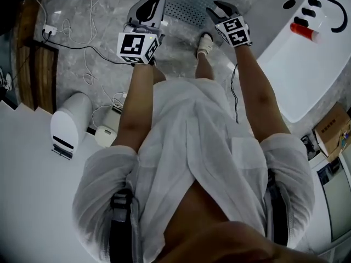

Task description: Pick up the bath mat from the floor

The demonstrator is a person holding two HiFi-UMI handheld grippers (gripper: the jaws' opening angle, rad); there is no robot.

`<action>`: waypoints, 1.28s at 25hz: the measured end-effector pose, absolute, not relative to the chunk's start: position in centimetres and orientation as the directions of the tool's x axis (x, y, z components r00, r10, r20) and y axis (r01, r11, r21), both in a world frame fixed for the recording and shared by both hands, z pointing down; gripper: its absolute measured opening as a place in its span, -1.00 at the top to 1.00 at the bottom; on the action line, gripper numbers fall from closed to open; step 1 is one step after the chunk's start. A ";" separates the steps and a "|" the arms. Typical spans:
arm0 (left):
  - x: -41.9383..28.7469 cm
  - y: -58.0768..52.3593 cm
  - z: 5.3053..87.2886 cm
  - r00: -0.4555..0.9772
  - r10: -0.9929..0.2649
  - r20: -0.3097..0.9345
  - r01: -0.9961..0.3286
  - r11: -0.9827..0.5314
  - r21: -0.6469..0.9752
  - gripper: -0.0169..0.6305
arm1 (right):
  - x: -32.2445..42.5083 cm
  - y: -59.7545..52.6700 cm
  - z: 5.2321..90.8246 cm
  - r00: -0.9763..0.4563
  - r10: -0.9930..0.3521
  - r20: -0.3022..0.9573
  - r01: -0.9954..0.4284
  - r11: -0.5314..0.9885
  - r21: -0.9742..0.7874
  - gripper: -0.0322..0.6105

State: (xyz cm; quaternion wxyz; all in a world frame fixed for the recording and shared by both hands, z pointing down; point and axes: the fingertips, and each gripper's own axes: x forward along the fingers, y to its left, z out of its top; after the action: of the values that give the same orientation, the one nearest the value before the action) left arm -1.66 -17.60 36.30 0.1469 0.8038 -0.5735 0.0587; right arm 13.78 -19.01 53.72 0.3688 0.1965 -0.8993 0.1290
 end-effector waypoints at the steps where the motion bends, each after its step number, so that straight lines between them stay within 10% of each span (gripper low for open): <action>1: -2.1 -17.6 37.4 0.346 -0.899 0.267 -0.935 -0.308 0.173 0.86 | 13.1 -18.6 55.2 -0.643 -0.239 0.728 -0.434 0.896 -0.089 0.37; 32: -12.8 -13.5 72.5 0.173 -0.958 0.228 -0.967 -0.122 0.224 0.86 | 3.8 -7.4 104.5 -0.304 0.102 0.947 -0.167 0.973 -0.159 0.13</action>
State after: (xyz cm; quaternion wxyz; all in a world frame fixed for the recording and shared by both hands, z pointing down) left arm -12.77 -13.50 72.48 0.1615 0.7487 -0.6428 0.0137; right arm 3.81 -7.35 104.52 0.5895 0.0202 -0.7994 0.1141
